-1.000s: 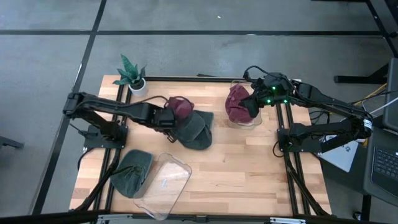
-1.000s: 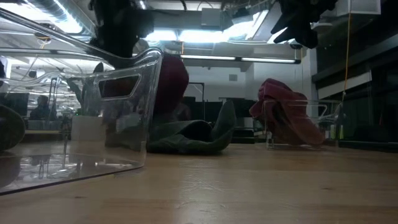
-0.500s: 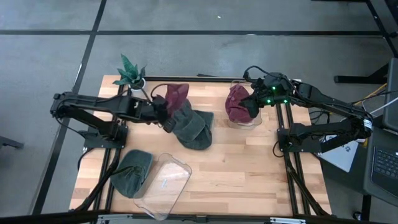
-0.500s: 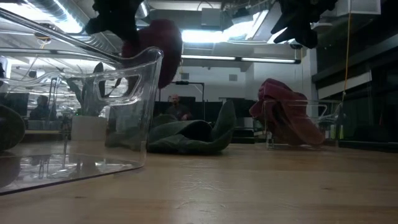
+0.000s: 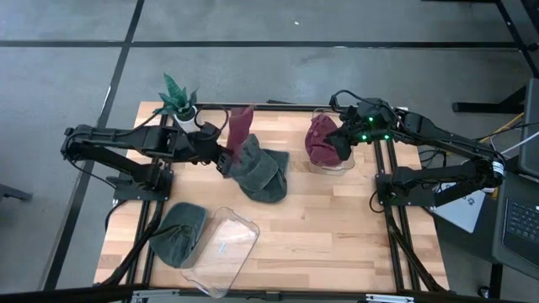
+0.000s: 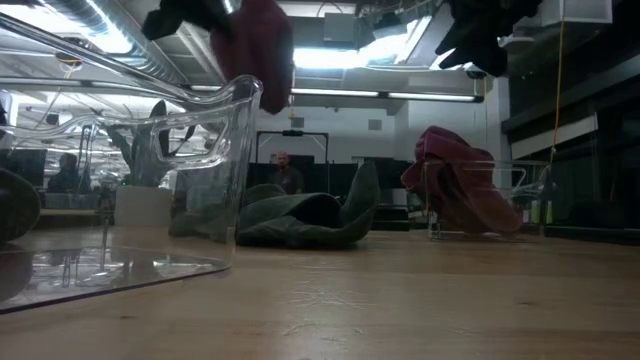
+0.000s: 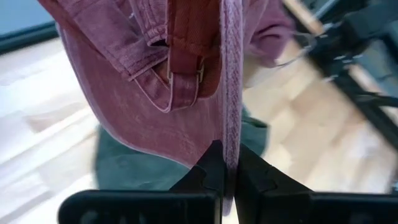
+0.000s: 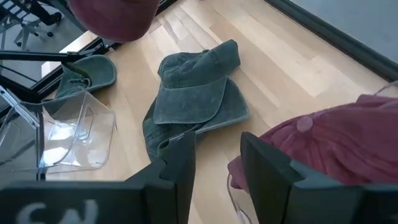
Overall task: Pick & Place hat
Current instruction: Put the red cap into the top transparent bin
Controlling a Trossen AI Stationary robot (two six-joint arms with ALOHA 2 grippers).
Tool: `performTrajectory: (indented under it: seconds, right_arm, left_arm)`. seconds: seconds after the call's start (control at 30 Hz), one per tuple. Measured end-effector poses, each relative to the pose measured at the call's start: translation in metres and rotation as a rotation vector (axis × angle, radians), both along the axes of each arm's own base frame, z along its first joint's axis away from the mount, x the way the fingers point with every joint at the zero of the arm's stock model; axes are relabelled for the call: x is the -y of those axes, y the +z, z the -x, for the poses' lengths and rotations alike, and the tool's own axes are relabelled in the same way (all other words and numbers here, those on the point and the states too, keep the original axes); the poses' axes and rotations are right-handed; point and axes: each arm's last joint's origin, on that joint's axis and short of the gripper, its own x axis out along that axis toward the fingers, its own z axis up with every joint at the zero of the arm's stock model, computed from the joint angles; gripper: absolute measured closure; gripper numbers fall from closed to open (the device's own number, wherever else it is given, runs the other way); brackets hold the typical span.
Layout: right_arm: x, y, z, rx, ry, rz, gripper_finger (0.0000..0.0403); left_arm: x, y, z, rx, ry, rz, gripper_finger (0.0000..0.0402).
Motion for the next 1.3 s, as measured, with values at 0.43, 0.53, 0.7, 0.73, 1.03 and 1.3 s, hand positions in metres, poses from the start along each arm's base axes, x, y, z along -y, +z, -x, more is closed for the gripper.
performTrajectory:
  seconds: [0.43,0.53,0.7,0.73,1.03,1.3]
  right_arm:
    - [0.002,0.01,-0.006,0.093,0.065,0.127,0.0276]
    - [0.002,0.01,-0.006,0.097,0.067,0.131,0.0276]
    - [0.002,0.01,-0.006,0.098,0.068,0.132,0.0276]
    - [0.002,0.01,-0.006,0.098,0.068,0.134,0.0276]
    - [0.003,0.014,-0.008,0.14,0.067,0.153,0.0276]
    - [0.003,0.019,-0.01,0.207,0.066,0.136,0.0276]
  left_arm:
    - [0.001,0.029,0.003,0.302,-0.011,0.071,0.0394]
    - [0.001,0.036,0.003,0.36,-0.025,0.054,0.0394]
    - [0.001,0.045,0.0,0.451,-0.041,0.03,0.0394]
    - [0.001,0.047,0.0,0.468,-0.043,0.028,0.0394]
    - [0.001,0.055,-0.002,0.56,-0.047,0.027,0.0394]
    - [0.002,0.065,-0.004,0.638,-0.091,-0.029,0.0394]
